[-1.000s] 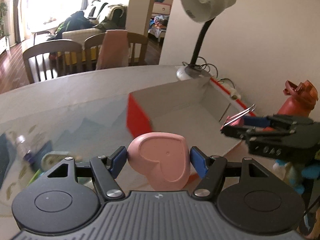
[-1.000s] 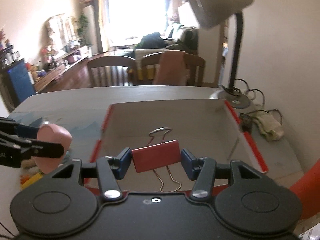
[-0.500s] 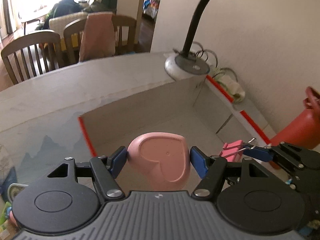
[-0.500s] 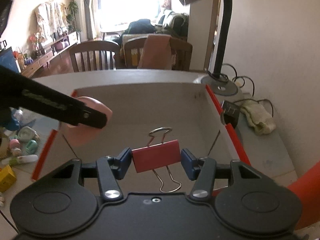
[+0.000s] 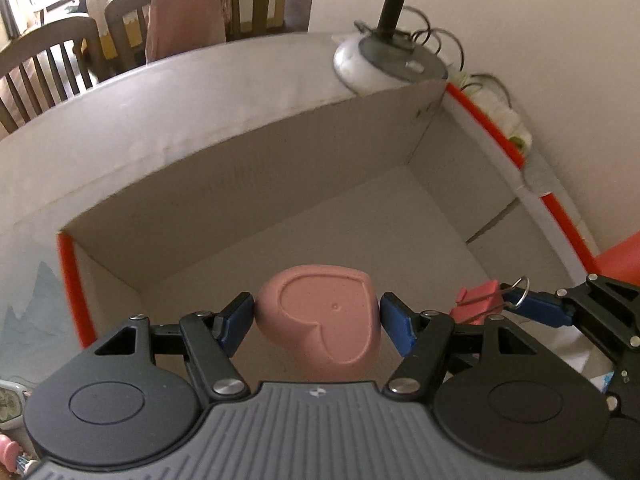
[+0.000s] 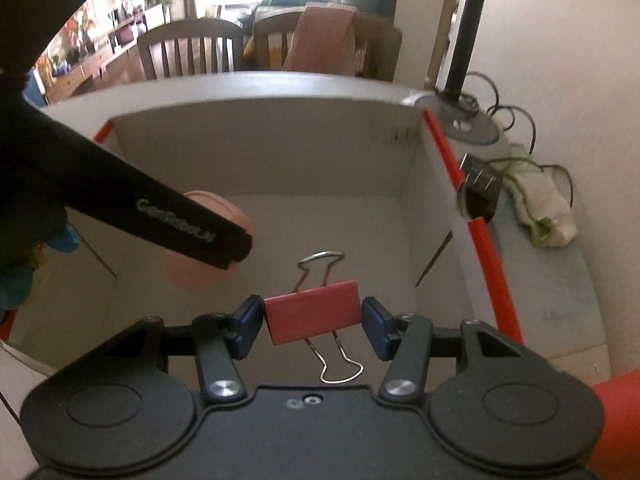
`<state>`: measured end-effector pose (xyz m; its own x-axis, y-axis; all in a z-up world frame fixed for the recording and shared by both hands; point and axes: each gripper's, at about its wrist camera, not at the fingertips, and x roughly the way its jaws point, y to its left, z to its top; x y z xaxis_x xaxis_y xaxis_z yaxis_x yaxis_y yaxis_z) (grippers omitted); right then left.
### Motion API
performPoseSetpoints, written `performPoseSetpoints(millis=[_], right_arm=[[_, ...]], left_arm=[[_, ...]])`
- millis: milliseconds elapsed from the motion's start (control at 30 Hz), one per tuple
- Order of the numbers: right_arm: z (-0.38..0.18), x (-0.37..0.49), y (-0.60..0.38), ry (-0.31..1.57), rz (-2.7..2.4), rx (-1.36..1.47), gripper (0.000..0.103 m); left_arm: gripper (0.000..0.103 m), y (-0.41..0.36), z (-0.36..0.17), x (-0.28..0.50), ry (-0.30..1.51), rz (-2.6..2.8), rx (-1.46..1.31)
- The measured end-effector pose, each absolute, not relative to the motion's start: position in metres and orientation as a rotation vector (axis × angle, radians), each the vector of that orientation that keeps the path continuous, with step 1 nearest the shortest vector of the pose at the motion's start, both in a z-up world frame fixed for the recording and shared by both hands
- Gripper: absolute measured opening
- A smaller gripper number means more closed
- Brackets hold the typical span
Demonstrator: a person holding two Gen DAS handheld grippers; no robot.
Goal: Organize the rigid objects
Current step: 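Carry the heart sponge and binder clip into the red shoebox with both tools, then release the heart sponge with the left tool while the right tool releases the clip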
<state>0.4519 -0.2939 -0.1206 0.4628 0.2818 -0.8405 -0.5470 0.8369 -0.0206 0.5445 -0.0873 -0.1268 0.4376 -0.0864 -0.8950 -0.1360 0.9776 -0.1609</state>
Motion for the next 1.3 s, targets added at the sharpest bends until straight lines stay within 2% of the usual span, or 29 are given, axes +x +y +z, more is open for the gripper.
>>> performPoseSetpoints(millis=[233,333,733,1300], right_arm=[[-0.134,0.458,-0.297,1.048,0.509,-0.309,0.053],[-0.136,0.460,-0.298,1.065,0.512,-0.307,0.049],[-0.128,0.461,-0.304,1.064,0.526,-0.261,0.055],[-0.095,0.437,-0.310,0.961,0.515,-0.208,0.064]], left_arm=[[0.070,-0.091,-0.144,0.561,1.205,0.055,-0.207],[0.070,-0.093,-0.153,0.568,1.237,0.067,-0.202],[0.070,-0.098,-0.168,0.574,1.301,0.075,-0.179],[0.070,-0.096,-0.115,0.524,1.138,0.082,-0.202]])
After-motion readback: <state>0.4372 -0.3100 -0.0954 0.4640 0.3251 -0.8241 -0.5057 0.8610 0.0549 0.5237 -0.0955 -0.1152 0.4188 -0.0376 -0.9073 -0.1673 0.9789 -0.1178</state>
